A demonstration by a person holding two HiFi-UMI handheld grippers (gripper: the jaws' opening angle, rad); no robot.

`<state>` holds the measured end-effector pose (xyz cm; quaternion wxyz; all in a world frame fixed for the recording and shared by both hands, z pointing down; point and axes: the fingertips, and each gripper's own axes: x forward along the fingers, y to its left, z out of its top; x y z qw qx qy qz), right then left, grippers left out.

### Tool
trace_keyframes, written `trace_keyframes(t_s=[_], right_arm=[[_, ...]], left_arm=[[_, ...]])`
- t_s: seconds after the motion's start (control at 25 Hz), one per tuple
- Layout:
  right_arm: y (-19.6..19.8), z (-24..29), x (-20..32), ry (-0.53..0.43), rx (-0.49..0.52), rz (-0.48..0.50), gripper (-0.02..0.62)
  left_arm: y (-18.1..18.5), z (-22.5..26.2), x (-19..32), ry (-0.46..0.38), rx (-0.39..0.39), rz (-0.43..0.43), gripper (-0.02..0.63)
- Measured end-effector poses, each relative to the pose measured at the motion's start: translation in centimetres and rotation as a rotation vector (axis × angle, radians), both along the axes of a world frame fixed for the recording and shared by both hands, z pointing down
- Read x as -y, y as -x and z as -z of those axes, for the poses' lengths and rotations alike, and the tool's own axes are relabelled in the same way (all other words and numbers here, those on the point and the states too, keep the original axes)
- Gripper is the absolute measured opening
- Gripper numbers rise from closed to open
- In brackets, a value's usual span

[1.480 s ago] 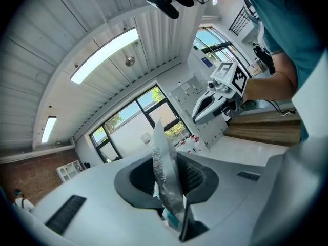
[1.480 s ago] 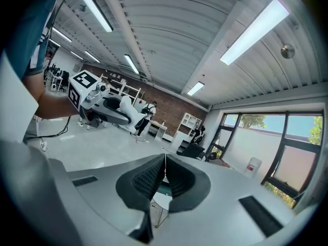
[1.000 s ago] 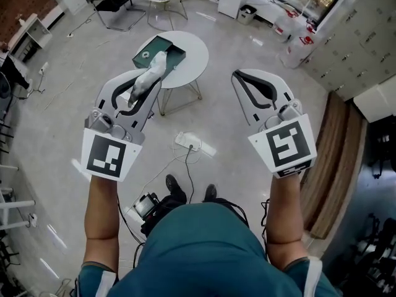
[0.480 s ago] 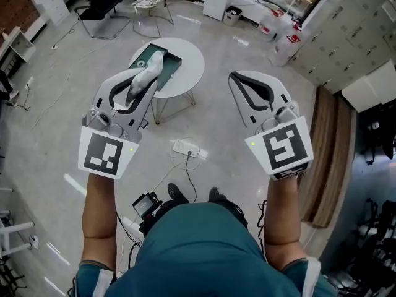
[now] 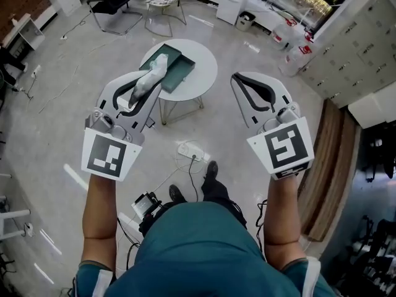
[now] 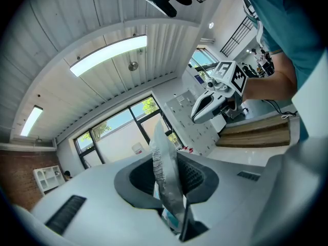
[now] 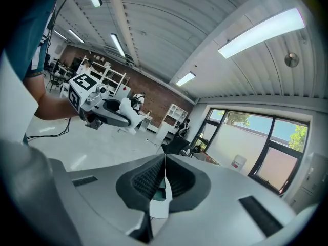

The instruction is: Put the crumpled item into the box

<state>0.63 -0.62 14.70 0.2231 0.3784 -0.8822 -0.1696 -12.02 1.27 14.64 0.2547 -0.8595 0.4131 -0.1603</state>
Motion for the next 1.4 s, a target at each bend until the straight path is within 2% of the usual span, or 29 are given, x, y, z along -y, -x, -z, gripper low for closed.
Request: trace_keyframes(t_s=[0.16, 0.4, 0.64, 0.92, 1.2, 1.4], right_arm=[[1.6, -0.5, 2.6, 0.001, 0.02, 0.08, 0.038], [1.7, -0.3, 8.2, -0.001, 0.036, 0.201, 0.038], [-0.3, -1.7, 14.0, 0.02, 0.053, 0.265, 0.038], [-4.5, -2.6, 20.8, 0.037, 0.062, 0.32, 0.038], [-5.1, -2.8, 24.1, 0.048, 0.068, 0.322, 0.038], [-6.5, -4.3, 26.6, 0.051, 0.059, 0.242, 0.038]], left_arm=[[1.2, -0.5, 1.3, 0.011, 0.019, 0.073, 0.089], [0.6, -0.2, 5.6, 0.026, 0.033, 0.186, 0.087], [-2.0, -1.7, 10.3, 0.045, 0.048, 0.252, 0.088], [-6.5, -2.0, 16.4, 0.059, 0.059, 0.309, 0.087], [-7.2, -2.2, 19.8, 0.068, 0.062, 0.306, 0.089], [-7.8, -3.5, 23.2, 0.068, 0.056, 0.236, 0.087]])
